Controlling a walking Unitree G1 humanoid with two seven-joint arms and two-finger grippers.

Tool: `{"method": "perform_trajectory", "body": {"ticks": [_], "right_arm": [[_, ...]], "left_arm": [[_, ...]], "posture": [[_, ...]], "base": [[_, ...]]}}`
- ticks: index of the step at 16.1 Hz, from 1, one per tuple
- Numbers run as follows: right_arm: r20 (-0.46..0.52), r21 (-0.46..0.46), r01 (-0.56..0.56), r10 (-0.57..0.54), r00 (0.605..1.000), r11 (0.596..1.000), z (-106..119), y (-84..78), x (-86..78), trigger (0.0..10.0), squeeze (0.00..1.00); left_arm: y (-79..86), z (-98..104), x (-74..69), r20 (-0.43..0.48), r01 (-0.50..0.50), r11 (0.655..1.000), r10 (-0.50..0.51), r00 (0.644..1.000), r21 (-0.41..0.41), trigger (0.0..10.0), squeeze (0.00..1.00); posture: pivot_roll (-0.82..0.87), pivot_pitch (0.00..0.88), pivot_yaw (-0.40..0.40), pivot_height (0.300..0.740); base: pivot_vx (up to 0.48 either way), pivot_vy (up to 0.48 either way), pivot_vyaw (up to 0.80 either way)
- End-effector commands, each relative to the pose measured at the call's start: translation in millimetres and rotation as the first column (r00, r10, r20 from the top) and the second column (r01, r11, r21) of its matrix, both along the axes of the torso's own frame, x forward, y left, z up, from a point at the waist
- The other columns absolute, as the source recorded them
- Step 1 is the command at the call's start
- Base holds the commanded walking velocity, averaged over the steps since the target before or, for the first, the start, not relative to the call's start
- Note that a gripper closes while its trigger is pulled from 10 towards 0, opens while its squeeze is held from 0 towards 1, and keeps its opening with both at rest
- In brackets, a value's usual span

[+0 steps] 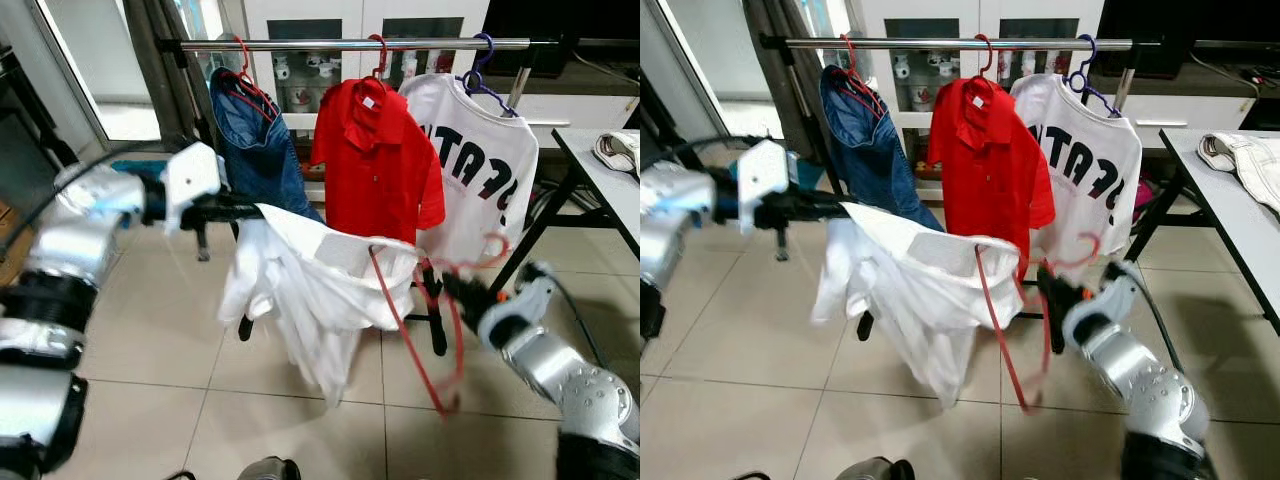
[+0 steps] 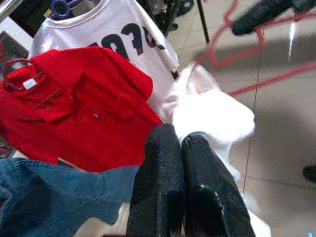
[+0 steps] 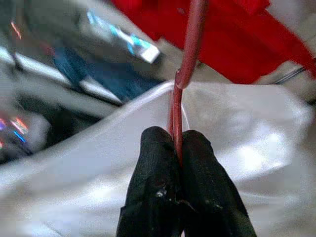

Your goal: Hang hanger

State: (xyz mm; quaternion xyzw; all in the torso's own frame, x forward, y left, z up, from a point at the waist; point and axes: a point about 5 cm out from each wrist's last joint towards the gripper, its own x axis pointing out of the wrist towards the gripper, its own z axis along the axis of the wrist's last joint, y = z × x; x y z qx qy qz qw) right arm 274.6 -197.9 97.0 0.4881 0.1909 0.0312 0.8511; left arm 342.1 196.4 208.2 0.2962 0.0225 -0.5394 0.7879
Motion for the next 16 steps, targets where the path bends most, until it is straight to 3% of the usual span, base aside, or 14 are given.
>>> {"method": "perform_trajectory", "body": {"ticks": [1, 3, 5, 7, 9, 10, 11, 12, 16], "right_arm": [[0.049, 0.083, 0.073, -0.077, 0.996, 0.994, 18, -0.4, 7.4, 10.0, 0.0], [0.081, 0.26, 0.19, -0.218, 0.973, 0.947, 42, 6.3, 21.6, 10.0, 0.0], [0.127, 0.288, 0.211, -0.255, 0.958, 0.934, 56, 18.1, 30.8, 10.0, 0.0], [0.109, 0.303, 0.239, -0.282, 0.953, 0.923, 56, 24.2, 35.6, 10.0, 0.0], [0.081, 0.236, 0.253, -0.279, 0.957, 0.938, 56, 31.4, 41.7, 10.0, 0.0], [0.153, 0.073, 0.262, -0.27, 0.951, 0.962, 64, 32.2, 51.0, 10.0, 0.0], [0.171, 0.03, 0.26, -0.261, 0.95, 0.965, 66, 31.9, 52.7, 10.0, 0.0], [0.181, -0.003, 0.282, -0.277, 0.944, 0.959, 66, 29.8, 57.3, 10.0, 0.0], [0.175, 0.006, 0.385, -0.38, 0.908, 0.923, 71, 24.4, 72.5, 10.0, 0.0]], "left_arm": [[-3.1, -2, -0.8, 0.029, -0.013, 1.0, 0.013, 0.999, -0.002, 0.0, 0.0], [-22.9, -30, -12.6, 0.019, 0.018, 0.999, -0.017, 1.0, -0.046, 0.0, 0.0], [-44.9, -45, -22.1, 0.03, 0.048, 0.992, -0.045, 0.999, -0.119, 0.0, 0.0], [-56.5, -44, -24.4, 0.051, 0.049, 0.979, -0.04, 0.998, -0.2, 0.0, 0.0], [-61.4, -41, -26.1, 0.092, 0.043, 0.97, -0.021, 0.996, -0.24, 0.0, 0.0], [-63.3, -40, -34.2, 0.11, 0.055, 0.962, -0.027, 0.994, -0.267, 0.0, 0.0], [-63.7, -40, -36.0, 0.109, 0.061, 0.959, -0.031, 0.994, -0.277, 0.0, 0.0], [-65.4, -41, -41.7, 0.083, 0.073, 0.95, -0.05, 0.995, -0.303, 0.0, 0.0], [-69.2, -57, -62.5, -0.052, 0.135, 0.954, -0.155, 0.987, -0.268, 0.0, 0.0]], "posture": [[-0.12, 0.0, 0.076, 0.74], [-0.12, 0.0, 0.079, 0.74], [-0.12, 0.0, 0.081, 0.74], [-0.12, 0.0, 0.08, 0.74], [-0.11, 0.0, 0.081, 0.74], [-0.11, 0.0, 0.086, 0.74], [-0.11, 0.0, 0.086, 0.74], [-0.11, 0.0, 0.087, 0.74], [-0.09, 0.0, 0.075, 0.74]], "base": [[0.0, 0.0, 0.0], [0.0, 0.0, 0.0], [0.0, 0.0, 0.0], [0.0, 0.0, 0.0], [0.0, 0.0, 0.0], [0.0, 0.0, 0.0], [0.0, 0.0, 0.0], [0.0, 0.0, 0.0], [0.0, 0.0, 0.0]]}}
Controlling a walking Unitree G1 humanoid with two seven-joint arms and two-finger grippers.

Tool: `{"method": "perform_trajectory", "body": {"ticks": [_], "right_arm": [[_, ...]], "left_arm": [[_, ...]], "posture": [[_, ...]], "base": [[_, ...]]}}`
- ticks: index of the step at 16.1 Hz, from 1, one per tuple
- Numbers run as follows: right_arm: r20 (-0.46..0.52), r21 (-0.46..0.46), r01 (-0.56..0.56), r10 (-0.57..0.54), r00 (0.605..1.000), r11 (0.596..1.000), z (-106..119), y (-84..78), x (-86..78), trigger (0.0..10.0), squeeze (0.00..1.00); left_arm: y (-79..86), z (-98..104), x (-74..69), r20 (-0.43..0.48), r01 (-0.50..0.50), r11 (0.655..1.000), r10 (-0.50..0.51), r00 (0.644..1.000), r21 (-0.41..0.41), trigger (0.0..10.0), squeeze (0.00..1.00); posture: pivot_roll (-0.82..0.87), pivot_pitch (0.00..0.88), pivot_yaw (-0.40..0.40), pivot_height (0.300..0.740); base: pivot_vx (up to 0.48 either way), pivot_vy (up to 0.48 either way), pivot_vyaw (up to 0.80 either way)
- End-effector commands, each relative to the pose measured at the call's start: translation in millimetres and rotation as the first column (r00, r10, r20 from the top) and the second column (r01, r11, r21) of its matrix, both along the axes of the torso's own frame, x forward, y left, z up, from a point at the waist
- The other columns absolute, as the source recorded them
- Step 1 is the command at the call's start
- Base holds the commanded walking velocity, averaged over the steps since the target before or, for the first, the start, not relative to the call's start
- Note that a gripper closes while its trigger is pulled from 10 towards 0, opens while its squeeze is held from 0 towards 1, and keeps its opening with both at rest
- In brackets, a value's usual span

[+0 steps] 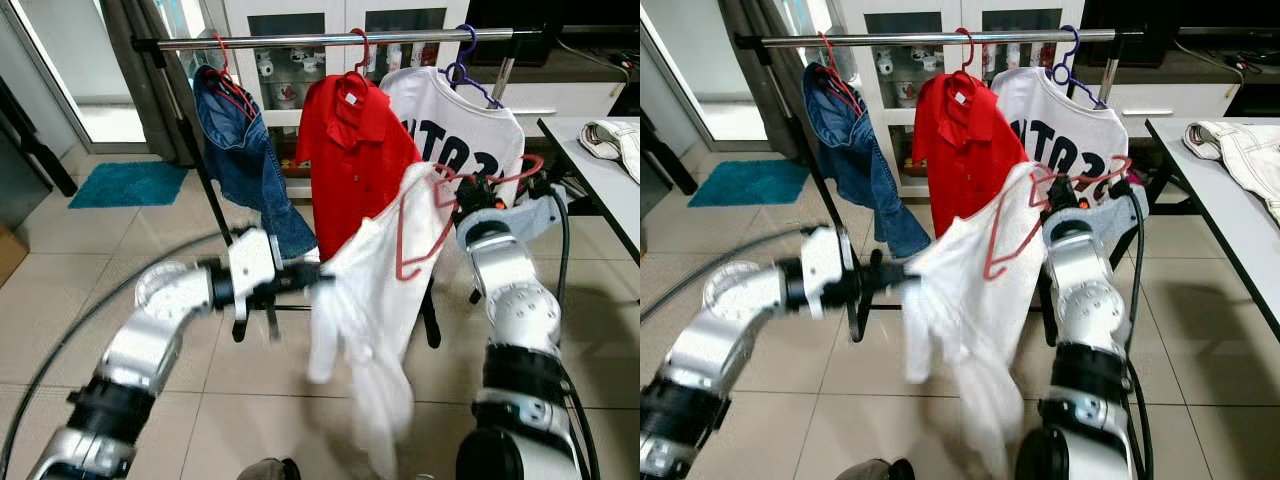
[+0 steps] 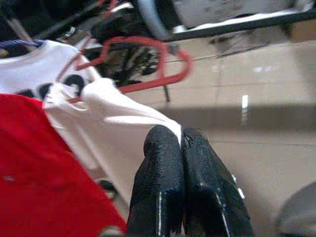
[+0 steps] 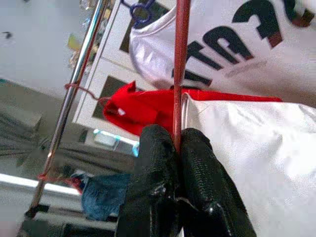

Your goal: Hang hanger

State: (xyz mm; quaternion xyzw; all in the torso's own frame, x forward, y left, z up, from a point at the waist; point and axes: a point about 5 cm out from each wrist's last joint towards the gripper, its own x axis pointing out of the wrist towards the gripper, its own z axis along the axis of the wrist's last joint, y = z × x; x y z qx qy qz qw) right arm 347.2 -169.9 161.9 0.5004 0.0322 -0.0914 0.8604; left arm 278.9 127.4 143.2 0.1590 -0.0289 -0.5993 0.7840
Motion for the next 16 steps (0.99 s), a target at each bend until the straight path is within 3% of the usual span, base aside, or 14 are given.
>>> {"method": "perform_trajectory", "body": {"ticks": [1, 3, 6, 9, 11, 12, 14, 16], "right_arm": [[0.002, 0.006, 0.05, -0.05, 0.999, 0.999, 3, -3.7, 4.1, 10.0, 0.0], [-0.018, 0.063, 0.095, -0.094, 0.995, 0.994, 1, -3.8, 11.7, 10.0, 0.0], [-0.016, 0.043, 0.14, -0.139, 0.99, 0.989, 2, -7.6, 19.5, 10.0, 0.0], [0.016, 0.047, 0.182, -0.183, 0.983, 0.982, 11, -13.8, 29.0, 10.0, 0.0], [0.032, 0.01, 0.186, -0.187, 0.982, 0.982, 15, -15.6, 32.8, 10.0, 0.0], [0.037, -0.055, 0.176, -0.174, 0.984, 0.983, 14, -15.6, 33.5, 10.0, 0.0], [0.037, -0.095, 0.175, -0.172, 0.984, 0.98, 11, -16.2, 34.0, 10.0, 0.0], [0.045, -0.133, 0.174, -0.169, 0.985, 0.976, 7, -19.9, 32.5, 10.0, 0.0]], "left_arm": [[-3.2, 8, -2.8, 0.0, 0.035, 0.999, -0.035, 0.999, -0.016, 0.0, 0.0], [-6.7, 7, -7.8, -0.043, 0.07, 0.997, -0.071, 0.997, -0.017, 0.0, 0.0], [-9.8, 10, -13.3, -0.045, 0.1, 0.995, -0.1, 0.994, -0.011, 0.0, 0.0], [-29.2, 8, -22.6, -0.055, 0.185, 0.983, -0.184, 0.981, 0.016, 0.0, 0.0], [-37.8, 12, -25.2, -0.045, 0.206, 0.978, -0.207, 0.977, -0.005, 0.0, 0.0], [-40.1, 18, -26.5, -0.03, 0.215, 0.977, -0.215, 0.976, -0.012, 0.0, 0.0], [-38.3, 23, -26.9, -0.019, 0.208, 0.978, -0.209, 0.978, -0.008, 0.0, 0.0], [-22.8, 26, -27.3, -0.027, 0.179, 0.983, -0.179, 0.984, 0.035, 0.0, 0.0]], "posture": [[-0.09, 0.0, 0.072, 0.74], [-0.08, 0.0, 0.069, 0.74], [-0.08, 0.0, 0.072, 0.74], [-0.08, 0.0, 0.069, 0.74], [-0.08, 0.0, 0.067, 0.74], [-0.08, 0.0, 0.066, 0.74], [-0.08, 0.0, 0.066, 0.74], [-0.07, 0.0, 0.068, 0.74]], "base": [[0.0, 0.0, 0.0], [0.0, 0.0, 0.0], [0.0, 0.0, 0.0], [0.0, 0.0, 0.0], [0.0, 0.0, 0.0], [0.0, 0.0, 0.0], [0.0, 0.0, 0.0], [0.0, 0.0, 0.0]]}}
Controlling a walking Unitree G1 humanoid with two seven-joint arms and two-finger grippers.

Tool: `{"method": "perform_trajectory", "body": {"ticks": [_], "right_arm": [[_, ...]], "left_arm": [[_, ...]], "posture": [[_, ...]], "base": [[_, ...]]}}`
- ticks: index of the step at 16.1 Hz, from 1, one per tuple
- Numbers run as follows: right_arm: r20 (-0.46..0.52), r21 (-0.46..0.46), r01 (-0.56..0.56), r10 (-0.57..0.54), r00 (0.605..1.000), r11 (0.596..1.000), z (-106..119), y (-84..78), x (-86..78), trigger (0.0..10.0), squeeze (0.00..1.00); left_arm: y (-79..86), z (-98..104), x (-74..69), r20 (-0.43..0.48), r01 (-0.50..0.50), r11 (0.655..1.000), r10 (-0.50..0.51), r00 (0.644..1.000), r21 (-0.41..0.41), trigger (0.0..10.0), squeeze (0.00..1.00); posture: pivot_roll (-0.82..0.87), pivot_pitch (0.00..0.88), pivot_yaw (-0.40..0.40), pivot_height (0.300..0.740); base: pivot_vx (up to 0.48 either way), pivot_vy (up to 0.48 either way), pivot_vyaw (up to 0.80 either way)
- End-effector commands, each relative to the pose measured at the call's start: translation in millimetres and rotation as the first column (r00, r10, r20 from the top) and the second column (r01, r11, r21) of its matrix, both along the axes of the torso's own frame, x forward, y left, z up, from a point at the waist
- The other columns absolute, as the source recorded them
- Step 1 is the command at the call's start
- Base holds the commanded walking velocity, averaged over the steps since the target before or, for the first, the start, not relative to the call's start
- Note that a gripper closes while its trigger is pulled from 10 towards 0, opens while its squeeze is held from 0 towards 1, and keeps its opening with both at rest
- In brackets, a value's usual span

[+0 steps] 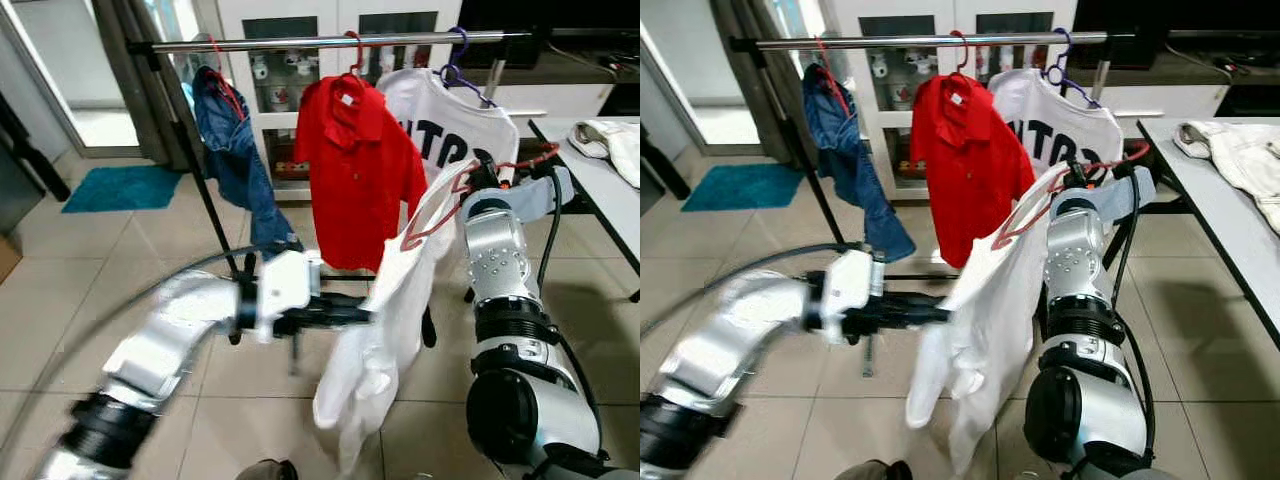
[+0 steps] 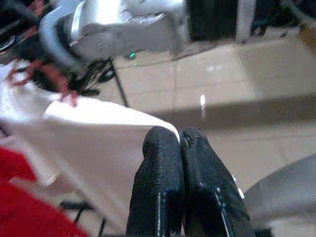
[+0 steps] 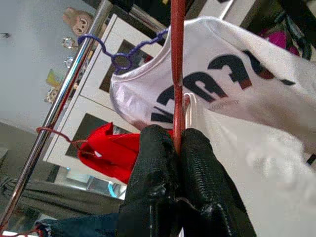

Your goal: Hang hanger

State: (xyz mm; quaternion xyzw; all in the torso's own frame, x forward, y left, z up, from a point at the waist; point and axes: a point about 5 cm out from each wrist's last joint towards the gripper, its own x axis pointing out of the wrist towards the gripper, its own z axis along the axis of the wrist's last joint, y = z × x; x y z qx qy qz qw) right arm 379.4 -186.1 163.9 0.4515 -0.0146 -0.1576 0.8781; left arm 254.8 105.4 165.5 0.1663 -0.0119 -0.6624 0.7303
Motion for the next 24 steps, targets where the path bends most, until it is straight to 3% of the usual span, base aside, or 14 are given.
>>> {"method": "perform_trajectory", "body": {"ticks": [1, 3, 6, 11, 14, 15, 16, 20, 22, 24], "right_arm": [[0.029, -0.059, 0.019, -0.017, 0.999, 0.998, 4, -6.7, -0.8, 10.0, 0.0], [0.018, -0.075, 0.019, -0.018, 1.0, 0.997, -1, -7.6, -2.9, 10.0, 0.0], [0.001, -0.07, -0.026, 0.026, 1.0, 0.997, -11, 11.8, -8.8, 10.0, 0.0], [-0.008, -0.077, -0.033, 0.032, 0.999, 0.996, -14, 19.1, -10.8, 10.0, 0.0], [-0.014, -0.045, -0.133, 0.133, 0.991, 0.99, -14, 35.7, -9.8, 10.0, 0.0], [0.017, 0.108, -0.134, 0.133, 0.991, 0.985, -12, 38.9, -8.5, 10.0, 0.0], [0.076, 0.218, -0.157, 0.143, 0.987, 0.963, -4, 38.3, -6.2, 10.0, 0.0], [0.185, 0.271, -0.219, 0.173, 0.967, 0.937, 14, 31.7, -5.9, 10.0, 0.0], [0.227, 0.245, -0.251, 0.196, 0.954, 0.937, 21, 27.4, -7.6, 10.0, 0.0], [0.255, 0.186, -0.293, 0.242, 0.936, 0.938, 26, 26.8, -9.7, 10.0, 0.0]], "left_arm": [[4.4, 6, -4.5, 0.004, 0.018, 1.0, -0.018, 1.0, -0.011, 0.0, 0.0], [5.0, 18, -1.9, 0.021, -0.01, 0.998, 0.011, 1.0, -0.063, 0.0, 0.0], [-0.9, 30, 5.3, 0.028, -0.033, 0.988, 0.038, 0.999, -0.15, 0.0, 0.0], [-4.3, 35, 5.3, 0.028, -0.013, 0.989, 0.017, 0.999, -0.144, 0.0, 0.0], [-13.1, 34, 12.5, 0.073, -0.027, 0.992, 0.036, 0.997, -0.119, 0.0, 0.0], [-17.2, 17, 9.7, 0.066, -0.01, 1.0, 0.011, 0.998, -0.016, 0.0, 0.0], [-15.2, -12, 4.5, 0.053, 0.002, 0.991, -0.009, 0.999, 0.133, 0.0, 0.0], [-11.2, -26, 12.0, 0.087, -0.096, 0.985, 0.084, 0.993, 0.144, 0.0, 0.0], [-8.8, -31, 15.6, 0.131, -0.14, 0.98, 0.121, 0.984, 0.144, 0.0, 0.0], [-4.8, -31, 16.2, 0.15, -0.179, 0.981, 0.167, 0.975, 0.074, 0.0, 0.0]], "posture": [[-0.07, 0.0, 0.066, 0.74], [-0.07, 0.0, 0.057, 0.74], [-0.07, 0.0, 0.06, 0.74], [-0.07, 0.0, 0.068, 0.74], [-0.07, 0.0, 0.068, 0.74], [-0.07, 0.0, 0.069, 0.74], [-0.08, 0.0, 0.074, 0.74], [-0.08, 0.0, 0.07, 0.74], [-0.08, 0.0, 0.065, 0.74], [-0.08, 0.0, 0.061, 0.74]], "base": [[0.0, 0.0, 0.0], [0.0, 0.0, 0.0], [0.0, 0.0, 0.0], [0.0, 0.0, 0.0], [0.0, 0.0, 0.0], [0.0, 0.0, 0.0], [0.0, 0.0, 0.0], [0.0, 0.0, 0.0], [0.0, 0.0, 0.0], [0.0, 0.0, 0.0]]}}
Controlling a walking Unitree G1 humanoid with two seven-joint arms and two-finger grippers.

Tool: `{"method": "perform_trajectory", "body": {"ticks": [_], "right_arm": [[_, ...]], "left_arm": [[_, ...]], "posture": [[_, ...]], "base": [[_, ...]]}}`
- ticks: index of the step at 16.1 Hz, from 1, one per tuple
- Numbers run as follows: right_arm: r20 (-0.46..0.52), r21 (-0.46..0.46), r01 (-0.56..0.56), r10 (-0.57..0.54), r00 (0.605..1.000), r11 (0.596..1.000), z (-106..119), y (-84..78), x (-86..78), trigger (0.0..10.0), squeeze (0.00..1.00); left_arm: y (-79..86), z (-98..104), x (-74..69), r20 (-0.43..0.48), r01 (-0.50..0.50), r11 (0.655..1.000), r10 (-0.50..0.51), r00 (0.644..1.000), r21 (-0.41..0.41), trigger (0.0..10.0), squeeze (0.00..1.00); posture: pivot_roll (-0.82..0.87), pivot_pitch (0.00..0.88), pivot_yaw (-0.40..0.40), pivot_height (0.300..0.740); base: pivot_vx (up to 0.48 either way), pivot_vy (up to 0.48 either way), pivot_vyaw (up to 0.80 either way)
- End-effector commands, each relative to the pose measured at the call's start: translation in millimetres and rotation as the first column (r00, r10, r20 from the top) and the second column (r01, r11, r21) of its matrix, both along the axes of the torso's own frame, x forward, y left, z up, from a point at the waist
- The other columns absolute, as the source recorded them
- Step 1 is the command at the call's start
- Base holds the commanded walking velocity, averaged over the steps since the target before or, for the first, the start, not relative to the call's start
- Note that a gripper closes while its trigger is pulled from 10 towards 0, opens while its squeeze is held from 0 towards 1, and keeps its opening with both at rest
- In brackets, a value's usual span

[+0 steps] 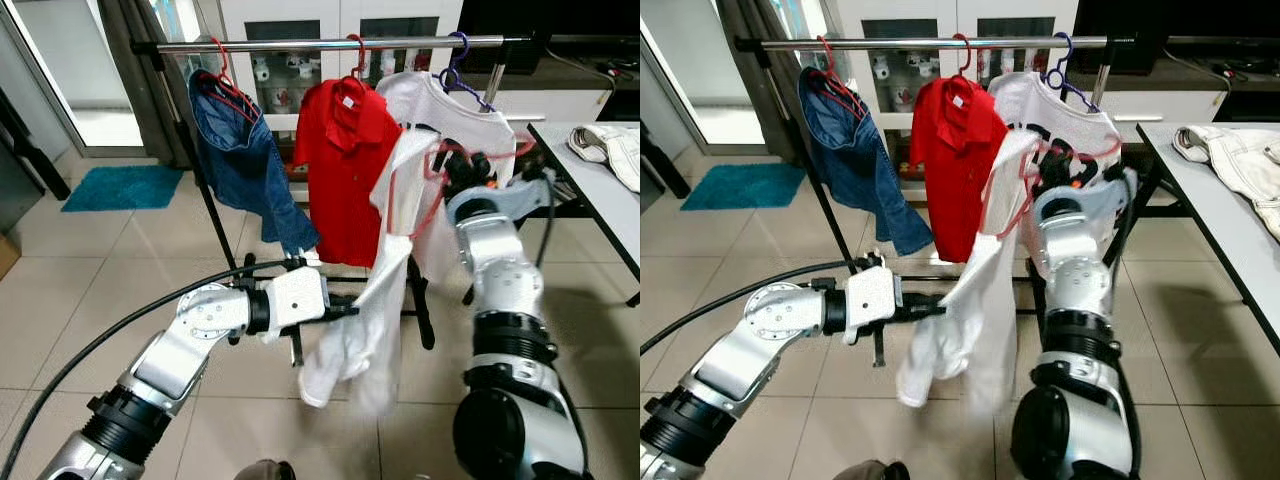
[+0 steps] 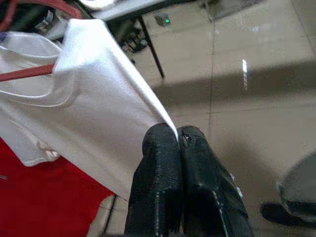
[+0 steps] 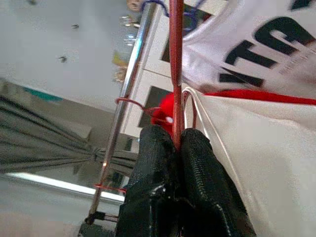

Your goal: Hang hanger

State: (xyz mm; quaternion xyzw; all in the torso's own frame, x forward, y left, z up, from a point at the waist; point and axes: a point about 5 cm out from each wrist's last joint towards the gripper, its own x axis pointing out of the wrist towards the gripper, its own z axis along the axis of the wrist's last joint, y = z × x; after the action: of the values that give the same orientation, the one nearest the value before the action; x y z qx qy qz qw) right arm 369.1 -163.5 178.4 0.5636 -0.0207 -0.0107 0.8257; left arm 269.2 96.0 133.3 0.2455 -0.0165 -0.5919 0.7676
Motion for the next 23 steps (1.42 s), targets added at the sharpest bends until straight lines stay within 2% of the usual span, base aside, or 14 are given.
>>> {"method": "perform_trajectory", "body": {"ticks": [1, 4, 5, 6, 8, 11, 12, 13, 15, 17, 20, 21, 23], "right_arm": [[0.079, -0.058, -0.046, 0.051, 0.996, 0.997, 15, 4.1, -1.0, 10.0, 0.0], [0.133, -0.182, -0.088, 0.114, 0.985, 0.979, 21, -2.0, -9.1, 10.0, 0.0], [0.129, -0.273, -0.083, 0.122, 0.984, 0.958, 20, -7.2, -12.8, 10.0, 0.0], [0.127, -0.336, -0.052, 0.1, 0.987, 0.94, 18, -15.8, -17.5, 10.0, 0.0], [0.155, -0.299, -0.014, 0.063, 0.986, 0.954, 22, -25.1, -21.2, 10.0, 0.0], [0.155, -0.291, 0.025, 0.021, 0.988, 0.956, 25, -32.4, -21.0, 10.0, 0.0], [0.145, -0.299, 0.023, 0.022, 0.989, 0.954, 23, -31.6, -19.8, 10.0, 0.0], [0.133, -0.307, 0.019, 0.023, 0.991, 0.951, 21, -29.8, -18.8, 10.0, 0.0], [0.116, -0.32, 0.013, 0.025, 0.993, 0.947, 19, -24.5, -16.7, 10.0, 0.0], [0.092, -0.324, 0.034, -0.004, 0.996, 0.945, 16, -24.6, -13.2, 10.0, 0.0], [0.139, -0.205, 0.086, -0.058, 0.989, 0.975, 35, -23.7, 0.4, 10.0, 0.0], [0.14, -0.183, 0.094, -0.069, 0.988, 0.979, 38, -23.3, 4.7, 10.0, 0.0], [0.122, -0.189, 0.112, -0.09, 0.989, 0.976, 40, -22.7, 13.3, 10.0, 0.0]], "left_arm": [[8.2, -1, 2.1, 0.016, -0.042, 0.999, 0.043, 0.999, -0.029, 0.0, 0.0], [21.2, -3, 3.7, 0.024, -0.092, 0.995, 0.093, 0.995, -0.033, 0.0, 0.0], [22.6, -2, 2.6, 0.007, -0.092, 0.995, 0.092, 0.996, -0.05, 0.0, 0.0], [20.6, -3, -3.7, -0.029, -0.052, 0.998, 0.051, 0.998, -0.047, 0.0, 0.0], [23.7, -9, -8.3, -0.056, -0.053, 0.998, 0.051, 0.997, -0.039, 0.0, 0.0], [22.5, -7, -6.5, -0.056, -0.077, 0.993, 0.072, 0.996, -0.089, 0.0, 0.0], [18.1, -2, -5.6, -0.055, -0.073, 0.99, 0.066, 0.996, -0.121, 2.0, 0.0], [11.9, 2, -4.8, -0.058, -0.063, 0.987, 0.055, 0.997, -0.15, 0.0, 0.0], [-2.4, 12, -6.0, -0.064, -0.028, 0.978, 0.015, 0.998, -0.208, 0.0, 0.0], [-3.8, 12, -9.6, -0.081, 0.004, 0.981, -0.02, 0.997, -0.195, 0.0, 0.0], [0.8, -8, -8.8, -0.104, 0.037, 0.999, -0.037, 0.994, -0.002, 0.0, 0.0], [-0.6, -11, -7.5, -0.091, 0.051, 0.998, -0.047, 0.995, 0.041, 0.0, 0.0], [-8.3, -10, -5.9, -0.069, 0.094, 0.993, -0.089, 0.994, 0.072, 0.0, 0.0]], "posture": [[-0.08, 0.0, 0.056, 0.74], [-0.08, 0.0, 0.046, 0.74], [-0.08, 0.0, 0.041, 0.74], [-0.08, 0.0, 0.037, 0.74], [-0.09, 0.0, 0.037, 0.74], [-0.09, 0.0, 0.03, 0.74], [-0.09, 0.0, 0.03, 0.74], [-0.09, 0.0, 0.025, 0.74], [-0.09, 0.0, 0.02, 0.74], [-0.09, 0.0, 0.023, 0.74], [-0.08, 0.0, 0.023, 0.74], [-0.08, 0.0, 0.02, 0.74], [-0.08, 0.0, 0.024, 0.74]], "base": [[0.0, 0.0, 0.0], [0.0, 0.0, 0.0], [0.0, 0.0, 0.0], [0.0, 0.0, 0.0], [0.0, 0.0, 0.0], [0.0, 0.0, 0.0], [0.0, 0.0, 0.0], [0.0, 0.0, 0.0], [0.0, 0.0, 0.0], [0.0, 0.0, 0.0], [0.0, 0.0, 0.0], [0.0, 0.0, 0.0], [0.0, 0.0, 0.0]]}}
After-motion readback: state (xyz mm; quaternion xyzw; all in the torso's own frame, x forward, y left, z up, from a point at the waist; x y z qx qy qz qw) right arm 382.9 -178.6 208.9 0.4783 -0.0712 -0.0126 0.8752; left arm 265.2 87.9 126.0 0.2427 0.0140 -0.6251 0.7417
